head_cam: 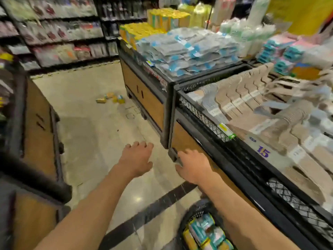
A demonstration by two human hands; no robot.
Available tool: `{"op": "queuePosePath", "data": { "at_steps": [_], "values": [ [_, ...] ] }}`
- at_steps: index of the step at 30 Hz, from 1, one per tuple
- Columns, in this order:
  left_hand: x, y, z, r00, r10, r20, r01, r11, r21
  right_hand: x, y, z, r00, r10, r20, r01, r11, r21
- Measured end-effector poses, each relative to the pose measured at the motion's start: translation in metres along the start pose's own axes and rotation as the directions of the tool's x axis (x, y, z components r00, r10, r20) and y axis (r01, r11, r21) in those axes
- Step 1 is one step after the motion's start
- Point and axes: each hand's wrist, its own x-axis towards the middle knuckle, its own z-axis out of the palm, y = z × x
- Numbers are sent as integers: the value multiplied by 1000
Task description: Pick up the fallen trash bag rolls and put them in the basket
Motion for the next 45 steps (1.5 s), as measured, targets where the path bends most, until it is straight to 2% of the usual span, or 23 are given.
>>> {"op": "queuePosePath", "data": {
  "at_steps": [4,8,16,21,32,39,45],
  "values": [
    [-28,-99,-52,978,-183,-104,179,983,-40,61,-89,-64,987,-150,-61,147,988,-44],
    [-47,-189,-89,924,-328,-195,314,944,-98,115,-170,-113,958,-252,-136,246,967,-60],
    [-26,-300,-112,873,-423,-242,401,906,-137,222,-255,-153,919,-356,-172,349,935,-68],
    [38,-361,-117,879,-429,-208,409,903,-133,319,-273,-163,919,-366,-148,362,931,-58],
    [224,-506,-155,833,-492,-253,473,871,-135,573,-295,-196,916,-362,-171,380,920,92],
    [325,-594,-161,832,-483,-273,459,875,-151,701,-316,-217,916,-378,-134,388,920,61],
    [413,-699,-161,865,-446,-232,430,895,-119,820,-354,-224,926,-364,-100,367,930,11]
  ]
}}
